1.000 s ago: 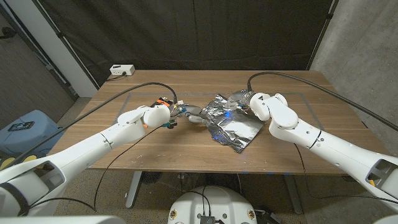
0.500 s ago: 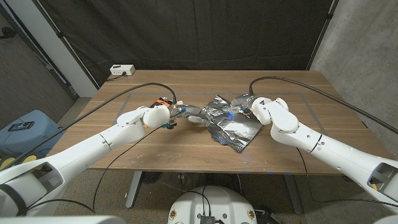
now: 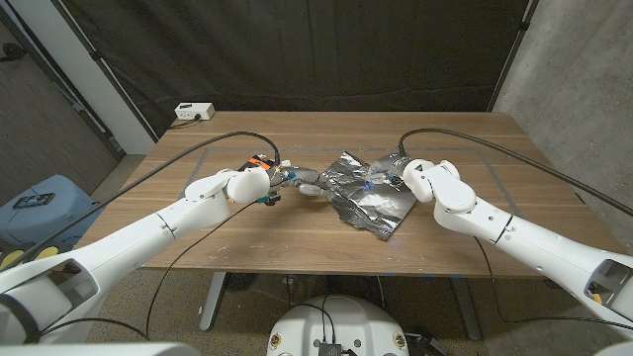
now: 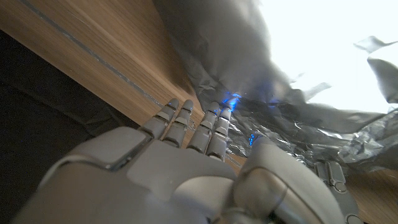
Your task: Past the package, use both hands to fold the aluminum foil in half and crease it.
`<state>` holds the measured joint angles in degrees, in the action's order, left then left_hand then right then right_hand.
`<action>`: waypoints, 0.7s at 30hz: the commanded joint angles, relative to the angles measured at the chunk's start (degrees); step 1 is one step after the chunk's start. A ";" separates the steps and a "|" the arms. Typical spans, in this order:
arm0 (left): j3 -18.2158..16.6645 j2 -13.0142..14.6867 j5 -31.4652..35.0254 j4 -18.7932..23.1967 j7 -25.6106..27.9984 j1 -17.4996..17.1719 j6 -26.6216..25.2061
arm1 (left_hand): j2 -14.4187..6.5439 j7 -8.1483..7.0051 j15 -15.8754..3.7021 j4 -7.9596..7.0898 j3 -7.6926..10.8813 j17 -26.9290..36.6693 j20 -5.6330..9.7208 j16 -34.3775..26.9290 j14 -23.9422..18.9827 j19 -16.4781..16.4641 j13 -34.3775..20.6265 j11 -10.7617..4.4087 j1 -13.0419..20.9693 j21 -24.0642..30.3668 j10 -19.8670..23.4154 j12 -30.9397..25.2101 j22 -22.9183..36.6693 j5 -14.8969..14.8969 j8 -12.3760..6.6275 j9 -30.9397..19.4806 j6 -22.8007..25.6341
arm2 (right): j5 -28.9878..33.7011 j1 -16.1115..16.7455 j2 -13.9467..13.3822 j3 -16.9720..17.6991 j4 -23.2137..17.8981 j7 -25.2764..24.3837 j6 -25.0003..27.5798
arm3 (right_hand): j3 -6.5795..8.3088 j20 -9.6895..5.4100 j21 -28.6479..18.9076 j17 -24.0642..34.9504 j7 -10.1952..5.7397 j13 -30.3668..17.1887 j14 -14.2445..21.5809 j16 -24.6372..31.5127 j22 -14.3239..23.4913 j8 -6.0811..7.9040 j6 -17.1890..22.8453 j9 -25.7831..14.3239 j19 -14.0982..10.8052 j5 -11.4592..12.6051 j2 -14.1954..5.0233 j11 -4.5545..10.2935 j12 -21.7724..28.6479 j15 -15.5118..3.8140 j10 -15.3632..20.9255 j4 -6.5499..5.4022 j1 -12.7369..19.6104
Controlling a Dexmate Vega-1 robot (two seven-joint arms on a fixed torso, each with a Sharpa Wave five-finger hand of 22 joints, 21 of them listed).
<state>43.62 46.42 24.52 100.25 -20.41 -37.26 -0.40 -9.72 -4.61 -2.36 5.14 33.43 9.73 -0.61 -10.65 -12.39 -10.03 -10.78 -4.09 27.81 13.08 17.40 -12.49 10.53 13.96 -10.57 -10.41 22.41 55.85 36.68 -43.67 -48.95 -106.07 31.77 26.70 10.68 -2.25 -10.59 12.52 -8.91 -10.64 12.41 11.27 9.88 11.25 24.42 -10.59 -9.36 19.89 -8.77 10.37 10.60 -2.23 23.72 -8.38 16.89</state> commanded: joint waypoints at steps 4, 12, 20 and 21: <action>0.05 -0.04 -0.19 0.02 -0.15 0.11 0.18 | 0.07 0.16 0.25 -0.13 0.51 0.12 0.00 0.25 -0.53 -0.70 -0.34 -0.01 -0.47 -0.36 0.68 0.09 0.11 -0.20 0.04 0.07 0.31 | -1.96 0.48 -0.76 0.33 0.15 -1.45 -0.67 | 0.19 -1.12 -0.29 0.04 -0.38 -0.19 -0.06 0.38 0.17 0.19 0.25 -0.07 -0.05 -0.18 -0.04 0.29 0.32 -1.30 0.24 -0.14 -0.61; 0.13 -0.18 0.15 0.52 -0.07 0.02 -0.34 | 0.09 0.13 0.25 -0.10 0.62 0.11 0.00 0.25 -0.58 -0.71 -0.35 0.00 -0.56 -0.38 0.67 0.13 0.12 -0.25 0.00 0.07 0.41 | -2.01 1.84 -3.00 1.88 -4.70 -0.77 -0.16 | 0.25 -1.17 -0.40 0.00 -0.47 -0.19 -0.01 0.44 0.16 0.23 0.35 -0.08 -0.20 -0.19 -0.07 0.42 0.32 -1.41 0.28 -0.11 -0.68; 0.26 -0.12 0.52 0.99 -0.22 -0.07 -0.68 | 0.10 0.21 0.21 -0.10 0.75 0.12 0.00 0.23 -0.69 -0.76 -0.35 0.15 -0.71 -0.39 0.74 0.15 0.12 -0.31 -0.01 0.07 0.48 | -2.60 3.94 -5.30 4.54 -9.70 -0.19 0.23 | 0.31 -1.12 -0.49 -0.06 -0.44 -0.20 0.02 0.50 0.15 0.22 0.34 -0.08 -0.31 -0.19 -0.02 0.23 0.31 -1.40 0.32 -0.04 -0.74; 0.30 -0.12 0.62 0.99 -0.19 -0.05 -0.61 | 0.12 0.25 0.22 -0.10 0.76 0.12 -0.01 0.24 -0.68 -0.75 -0.36 0.14 -0.73 -0.40 0.73 0.16 0.12 -0.32 0.00 0.07 0.45 | -2.65 4.17 -5.50 4.87 -10.23 -0.03 0.39 | 0.32 -1.09 -0.49 -0.07 -0.42 -0.19 0.02 0.51 0.15 0.23 0.36 -0.08 -0.30 -0.19 -0.01 0.21 0.32 -1.40 0.34 -0.03 -0.74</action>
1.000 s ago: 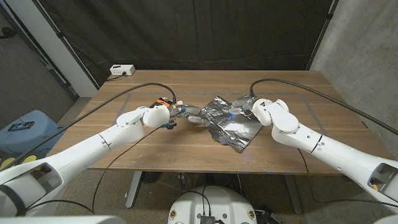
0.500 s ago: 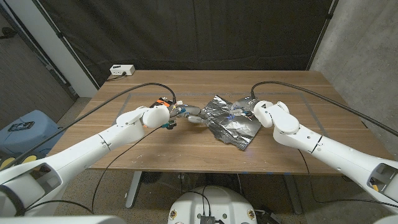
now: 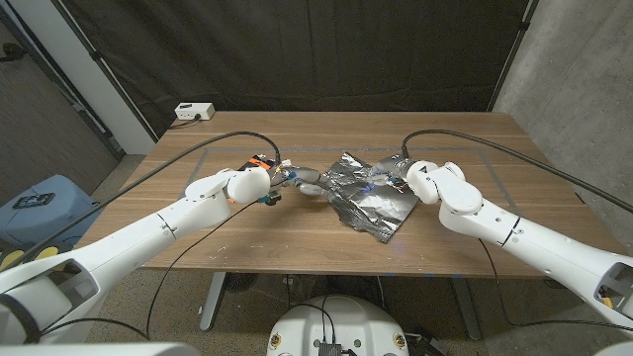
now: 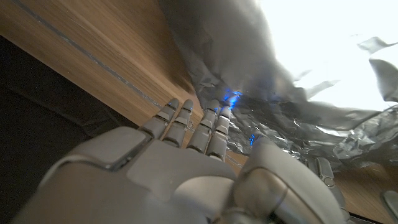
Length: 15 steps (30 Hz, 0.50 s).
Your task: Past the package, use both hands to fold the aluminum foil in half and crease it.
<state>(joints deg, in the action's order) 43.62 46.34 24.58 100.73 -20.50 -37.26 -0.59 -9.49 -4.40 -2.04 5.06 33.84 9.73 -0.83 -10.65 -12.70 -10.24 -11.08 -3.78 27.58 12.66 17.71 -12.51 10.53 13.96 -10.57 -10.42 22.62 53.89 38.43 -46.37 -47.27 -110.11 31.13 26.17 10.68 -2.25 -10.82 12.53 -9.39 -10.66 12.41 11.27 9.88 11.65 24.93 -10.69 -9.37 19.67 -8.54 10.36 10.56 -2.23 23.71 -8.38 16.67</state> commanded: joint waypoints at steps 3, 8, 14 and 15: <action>0.38 -0.20 0.92 0.77 -0.03 -0.08 -0.88 | -0.10 0.01 -0.06 0.00 0.39 0.12 0.24 0.25 -0.35 -0.52 -0.06 -0.26 -0.53 0.01 0.40 0.19 0.12 -0.34 0.00 0.07 0.26 | -0.90 3.00 -3.32 4.15 -7.64 1.08 1.35 | 0.34 -1.02 -0.33 -0.10 0.06 -0.17 0.07 0.54 0.14 -0.18 -0.20 0.02 -0.44 0.03 -0.22 0.07 0.35 -1.36 0.35 0.01 -0.52; 0.52 -0.31 1.02 0.77 0.13 -0.04 -0.46 | -0.07 -0.05 -0.07 0.03 0.47 0.11 0.24 0.26 -0.38 -0.51 -0.06 -0.27 -0.59 -0.01 0.40 0.22 0.12 -0.37 0.02 0.07 0.24 | -1.08 3.74 -4.33 5.57 -9.68 1.86 1.79 | 0.39 -0.92 -0.39 -0.13 0.15 -0.17 0.27 0.63 0.13 -0.15 -0.11 0.02 -0.56 0.03 -0.20 0.03 0.36 -1.30 0.39 0.06 -0.53; 0.51 -0.35 0.96 0.58 0.04 -0.02 -0.50 | -0.05 0.09 -0.09 0.07 0.56 0.11 0.22 0.28 -0.38 -0.50 -0.07 -0.28 -0.67 -0.03 0.43 0.23 0.12 -0.41 -0.01 0.07 0.33 | -0.47 5.94 -6.73 7.68 -12.92 2.87 3.36 | 0.43 -0.82 -0.40 -0.17 0.19 -0.17 0.38 0.69 0.13 -0.13 -0.04 0.02 -0.58 0.03 -0.18 0.00 0.35 -1.23 0.41 0.10 -0.56; 0.53 -0.41 1.14 0.63 0.03 -0.01 -0.83 | -0.05 0.09 -0.10 0.07 0.57 0.11 0.23 0.28 -0.38 -0.50 -0.07 -0.25 -0.68 -0.03 0.44 0.24 0.12 -0.41 -0.01 0.07 0.34 | -0.36 6.41 -7.16 8.05 -13.41 2.97 3.67 | 0.43 -0.80 -0.40 -0.17 0.18 -0.17 0.37 0.69 0.13 -0.13 -0.04 0.02 -0.58 0.03 -0.17 -0.01 0.35 -1.25 0.42 0.11 -0.56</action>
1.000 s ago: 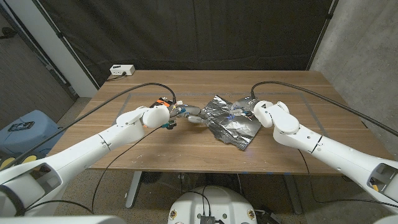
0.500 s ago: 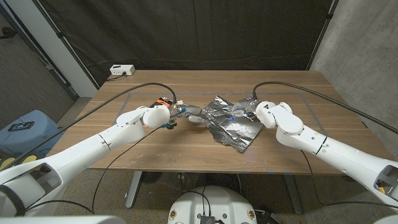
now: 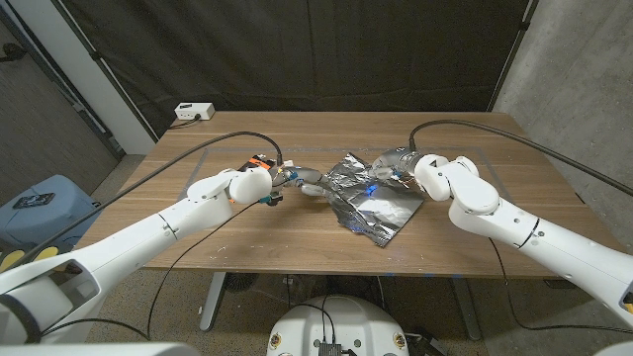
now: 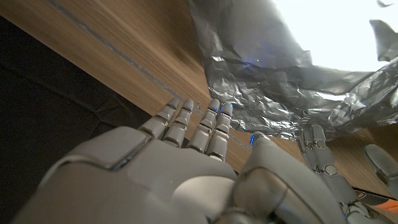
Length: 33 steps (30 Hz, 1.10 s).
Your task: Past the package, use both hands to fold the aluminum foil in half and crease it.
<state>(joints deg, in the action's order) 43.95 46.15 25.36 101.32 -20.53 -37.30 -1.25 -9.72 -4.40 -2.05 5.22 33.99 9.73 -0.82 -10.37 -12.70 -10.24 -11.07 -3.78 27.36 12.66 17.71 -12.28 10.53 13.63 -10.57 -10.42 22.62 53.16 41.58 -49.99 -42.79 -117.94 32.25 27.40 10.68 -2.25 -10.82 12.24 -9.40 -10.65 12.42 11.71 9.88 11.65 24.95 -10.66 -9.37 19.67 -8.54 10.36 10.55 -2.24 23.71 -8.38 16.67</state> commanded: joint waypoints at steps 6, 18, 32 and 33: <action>0.47 -0.37 0.24 -1.34 -0.13 0.82 1.45 | 0.19 -0.10 -0.15 -0.05 0.50 0.10 0.26 0.02 -0.36 -0.50 -0.08 -0.27 -0.52 -0.05 0.44 0.03 0.12 -0.12 0.02 0.07 0.28 | 0.78 6.50 -6.22 5.83 -8.26 2.50 4.60 | 0.46 -0.72 -0.42 0.08 0.31 -0.18 0.43 0.30 0.13 -0.14 -0.06 -0.02 -0.60 0.02 -0.13 -0.10 0.39 -1.14 0.54 0.15 -0.61; 0.32 -0.51 -0.11 -2.69 -0.11 1.37 2.28 | 0.19 0.06 -0.10 -0.01 0.67 0.10 0.24 0.03 -0.37 -0.47 -0.08 -0.21 -0.67 -0.09 0.44 0.07 0.12 -0.18 0.05 0.07 0.22 | 2.55 10.79 -8.18 7.93 -11.22 5.55 9.65 | 0.52 -0.70 -0.46 0.03 0.17 -0.19 0.50 0.35 0.12 -0.17 -0.12 -0.02 -0.70 0.01 -0.10 -0.11 0.34 -1.24 0.48 0.19 -0.70; 1.12 -0.60 1.34 -2.72 -1.24 1.91 1.07 | 0.21 0.06 -0.12 0.03 0.86 0.10 0.29 0.05 -0.38 -0.45 -0.09 -0.17 -0.87 -0.13 0.45 0.12 0.13 -0.26 0.05 0.07 0.22 | 3.77 14.32 -8.80 8.69 -12.53 6.41 15.18 | 0.61 -0.54 -0.47 -0.02 0.11 -0.19 0.47 0.36 0.11 -0.16 -0.09 -0.02 -0.73 0.01 -0.10 -0.01 0.30 -1.20 0.40 0.22 -0.82; 1.13 -0.62 1.25 -2.75 -1.23 1.90 1.20 | 0.22 0.08 -0.13 0.03 0.87 0.10 0.29 0.05 -0.36 -0.45 -0.09 -0.17 -0.89 -0.13 0.43 0.13 0.13 -0.27 0.06 0.07 0.21 | 4.01 14.47 -8.77 8.60 -12.61 6.59 15.60 | 0.63 -0.44 -0.47 -0.03 0.17 -0.19 0.48 0.37 0.11 -0.15 -0.07 -0.02 -0.74 0.01 -0.10 -0.03 0.30 -1.19 0.41 0.23 -0.82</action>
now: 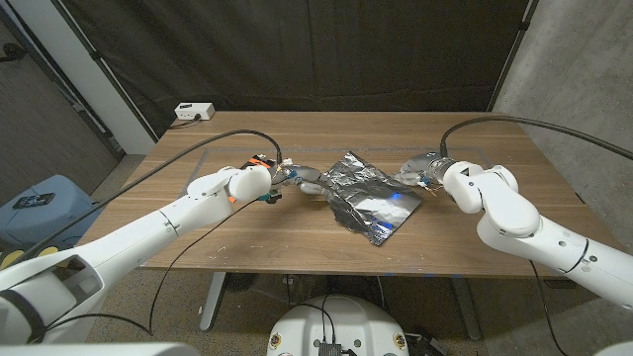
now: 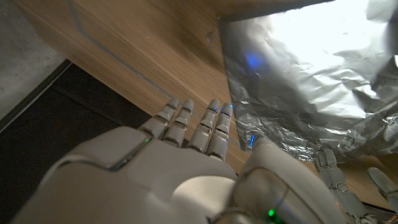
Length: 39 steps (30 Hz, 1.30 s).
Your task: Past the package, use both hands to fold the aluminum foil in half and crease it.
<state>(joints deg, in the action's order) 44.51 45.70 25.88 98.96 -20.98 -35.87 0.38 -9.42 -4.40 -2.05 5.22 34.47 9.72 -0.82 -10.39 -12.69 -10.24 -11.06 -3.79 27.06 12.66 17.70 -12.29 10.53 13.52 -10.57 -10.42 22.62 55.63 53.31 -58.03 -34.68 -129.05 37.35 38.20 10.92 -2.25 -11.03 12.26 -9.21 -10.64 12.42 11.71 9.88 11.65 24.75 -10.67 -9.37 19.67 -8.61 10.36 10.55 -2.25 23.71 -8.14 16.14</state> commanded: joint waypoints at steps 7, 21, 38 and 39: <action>0.84 -0.34 1.17 -0.04 -1.08 0.36 -1.34 | -0.02 0.06 -0.15 0.04 0.44 0.11 0.31 0.06 -0.39 -0.46 -0.11 -0.29 -0.71 -0.14 0.48 0.14 0.13 -0.20 0.03 0.07 0.30 | 3.45 3.53 -0.36 -0.47 -2.50 3.03 7.24 | 0.48 -0.41 -0.35 -0.09 0.10 -0.20 0.73 0.47 0.11 -0.05 0.40 -0.01 -0.98 0.00 -0.03 -0.22 0.45 -1.11 0.80 0.06 -0.30; 0.93 -0.34 1.25 1.12 -1.33 -0.10 -2.54 | 0.01 0.03 -0.17 0.11 0.60 0.10 0.36 0.09 -0.35 -0.44 -0.12 -0.22 -0.86 -0.17 0.47 0.18 0.13 -0.26 0.06 0.07 0.23 | 2.72 4.90 0.23 -0.08 -3.10 2.15 8.17 | 0.72 -0.22 -0.38 -0.20 0.33 -0.20 1.13 0.60 0.11 0.30 1.48 -0.01 -1.14 -0.01 -0.01 -0.54 0.73 -1.06 1.83 0.27 -0.19; 1.36 -0.80 1.38 1.39 -1.83 0.15 -3.05 | 0.00 0.12 -0.09 0.18 0.81 0.09 0.30 0.09 -0.38 -0.43 -0.13 -0.33 -1.06 -0.20 0.52 0.20 0.13 -0.34 0.07 0.07 0.19 | 0.99 4.62 1.45 -1.75 -0.78 -0.18 8.42 | 1.02 -0.32 -0.24 -0.29 0.34 -0.21 1.10 0.54 0.11 0.23 1.60 -0.01 -0.85 -0.02 -0.09 -0.29 0.58 -1.19 1.84 0.46 -0.03; 1.42 -0.81 1.26 1.21 -1.87 0.27 -2.61 | 0.00 0.09 -0.10 0.18 0.82 0.09 0.30 0.09 -0.37 -0.43 -0.13 -0.34 -1.07 -0.20 0.52 0.20 0.13 -0.34 0.08 0.07 0.18 | 0.76 4.55 1.44 -1.85 -0.48 -0.56 8.12 | 1.04 -0.36 -0.22 -0.29 0.30 -0.21 1.07 0.53 0.11 0.22 1.58 -0.01 -0.81 -0.02 -0.09 -0.28 0.58 -1.22 1.86 0.47 -0.03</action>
<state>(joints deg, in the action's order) 45.47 45.40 27.23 100.31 -22.50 -35.97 -2.53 -9.48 -4.40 -2.06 5.45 34.69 9.71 -0.80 -10.38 -12.68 -10.21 -11.08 -4.04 26.53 12.36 17.95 -12.25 10.54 13.52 -10.57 -10.41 22.62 57.69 58.18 -57.27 -35.54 -131.29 38.67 46.48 11.47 -2.05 -11.03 11.99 -9.10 -10.64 12.94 12.16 9.89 11.65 25.90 -10.68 -9.99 19.67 -8.62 9.88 11.03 -2.35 25.27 -7.59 16.15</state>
